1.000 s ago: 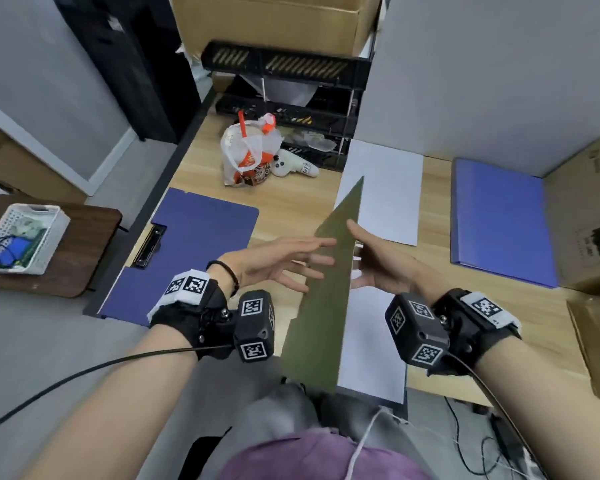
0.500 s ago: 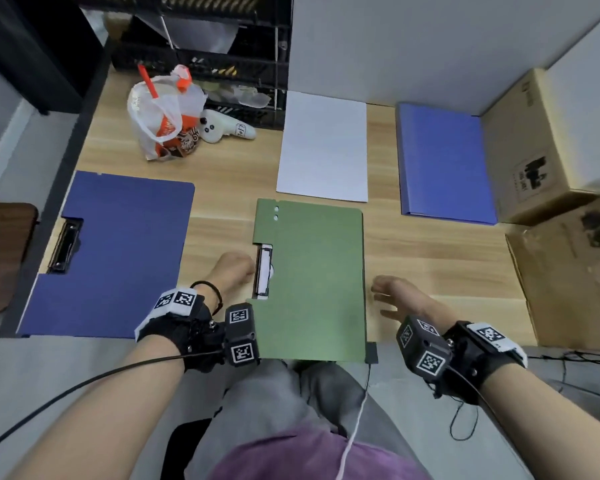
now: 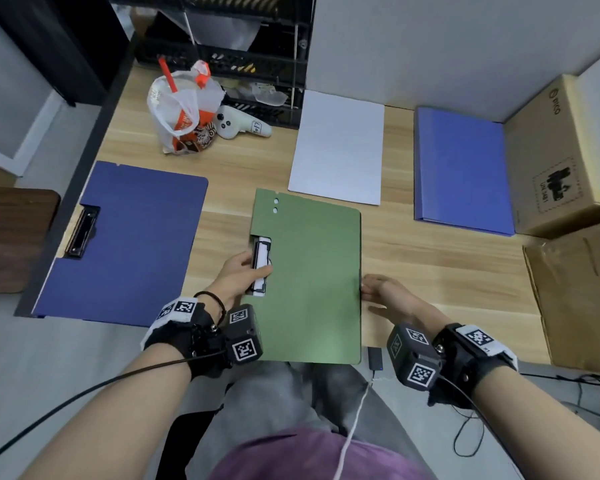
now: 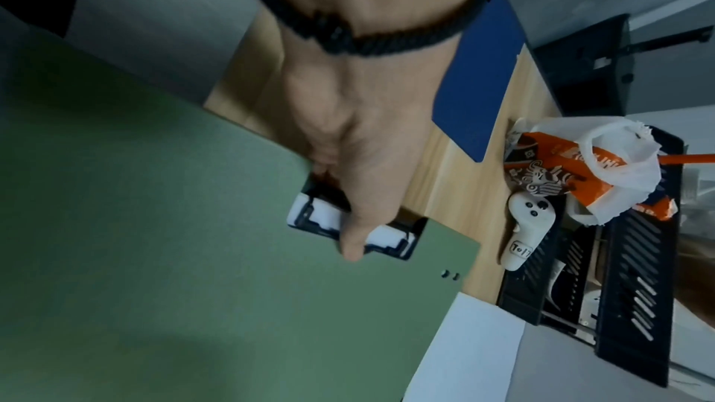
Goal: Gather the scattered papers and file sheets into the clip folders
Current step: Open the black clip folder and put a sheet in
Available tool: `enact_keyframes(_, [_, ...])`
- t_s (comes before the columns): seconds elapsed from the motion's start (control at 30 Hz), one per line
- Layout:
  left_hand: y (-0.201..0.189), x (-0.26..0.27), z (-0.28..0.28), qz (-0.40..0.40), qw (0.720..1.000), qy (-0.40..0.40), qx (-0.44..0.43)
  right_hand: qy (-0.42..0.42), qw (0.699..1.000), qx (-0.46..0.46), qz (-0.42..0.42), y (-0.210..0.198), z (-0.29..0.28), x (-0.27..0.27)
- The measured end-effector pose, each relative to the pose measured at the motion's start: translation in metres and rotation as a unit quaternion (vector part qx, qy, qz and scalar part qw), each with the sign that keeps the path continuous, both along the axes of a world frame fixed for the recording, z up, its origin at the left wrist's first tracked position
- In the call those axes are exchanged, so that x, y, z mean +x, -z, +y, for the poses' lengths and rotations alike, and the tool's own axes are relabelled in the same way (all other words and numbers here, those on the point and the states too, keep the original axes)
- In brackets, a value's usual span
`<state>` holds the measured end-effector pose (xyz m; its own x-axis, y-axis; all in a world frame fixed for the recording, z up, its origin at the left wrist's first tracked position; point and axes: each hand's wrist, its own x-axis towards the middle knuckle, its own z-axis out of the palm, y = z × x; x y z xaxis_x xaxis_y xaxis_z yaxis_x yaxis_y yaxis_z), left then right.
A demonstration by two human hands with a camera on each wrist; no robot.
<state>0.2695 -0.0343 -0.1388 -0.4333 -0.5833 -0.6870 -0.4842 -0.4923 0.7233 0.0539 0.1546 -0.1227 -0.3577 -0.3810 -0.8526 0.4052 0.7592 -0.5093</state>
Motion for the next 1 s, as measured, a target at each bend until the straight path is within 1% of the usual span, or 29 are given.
enact_keyframes(0.1, [-0.018, 0.001, -0.015, 0.023, 0.999, 0.019, -0.034, -0.012, 1.0, -0.009, -0.017, 0.001, -0.007, 0.0])
enact_keyframes(0.17, [-0.033, -0.003, -0.025, 0.031, 0.998, 0.027, -0.054, -0.016, 0.999, -0.032, -0.019, 0.001, -0.012, -0.002])
enact_keyframes(0.3, [-0.059, -0.03, -0.032, 0.095, 0.993, -0.023, -0.064, -0.004, 0.995, -0.083, -0.046, -0.005, -0.019, -0.019])
enact_keyframes(0.4, [-0.072, -0.064, -0.033, 0.121, 0.988, -0.071, -0.065, 0.021, 0.989, -0.124, -0.072, -0.016, -0.019, -0.045])
enact_keyframes(0.47, [-0.077, -0.093, -0.034, 0.126, 0.986, -0.082, -0.071, 0.03, 0.986, -0.148, -0.075, -0.023, -0.014, -0.068])
enact_keyframes(0.63, [-0.082, -0.182, -0.025, 0.14, 0.984, -0.076, -0.078, 0.055, 0.984, -0.162, -0.044, -0.029, 0.014, -0.135])
enact_keyframes(0.77, [-0.075, -0.247, -0.008, 0.125, 0.99, -0.025, -0.06, 0.101, 0.984, -0.145, 0.021, -0.024, 0.033, -0.191])
enact_keyframes(0.87, [-0.066, -0.282, 0.007, 0.128, 0.992, 0.002, -0.019, 0.124, 0.983, -0.126, 0.04, -0.016, 0.044, -0.23])
enact_keyframes(1.0, [-0.056, -0.315, 0.018, 0.109, 0.994, 0.021, -0.026, 0.112, 0.984, -0.126, 0.056, -0.015, 0.053, -0.267])
